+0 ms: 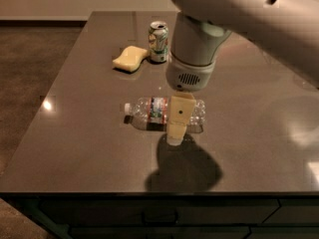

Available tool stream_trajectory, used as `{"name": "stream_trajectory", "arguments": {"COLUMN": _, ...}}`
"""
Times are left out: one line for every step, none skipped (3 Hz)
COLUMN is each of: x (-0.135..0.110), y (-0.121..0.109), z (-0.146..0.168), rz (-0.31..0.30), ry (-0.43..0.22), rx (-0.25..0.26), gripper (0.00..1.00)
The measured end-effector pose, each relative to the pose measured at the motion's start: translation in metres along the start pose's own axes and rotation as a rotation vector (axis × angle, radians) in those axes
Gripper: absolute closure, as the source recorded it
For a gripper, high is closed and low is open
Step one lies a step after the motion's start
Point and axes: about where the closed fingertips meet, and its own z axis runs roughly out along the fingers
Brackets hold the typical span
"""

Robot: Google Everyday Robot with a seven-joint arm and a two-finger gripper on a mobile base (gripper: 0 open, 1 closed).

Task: Place water bottle upright

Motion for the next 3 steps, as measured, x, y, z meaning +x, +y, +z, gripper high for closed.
{"name": "stream_trajectory", "arguments": {"x": -0.016, "y": 0.004, "z": 0.014, "rz": -0.023, "ry": 0.019, "rx": 0.000, "gripper": 0.00}}
{"name": "stream_trajectory", "arguments": {"x": -0.026, "y": 0.008, "z": 0.024, "rz": -0.041, "ry": 0.034, "rx": 0.003, "gripper": 0.00}}
{"name": "stream_trajectory", "arguments": {"x": -0.033, "y": 0.008, "z": 0.029, "rz": -0.050, "ry": 0.042, "rx": 0.010, "gripper": 0.00}}
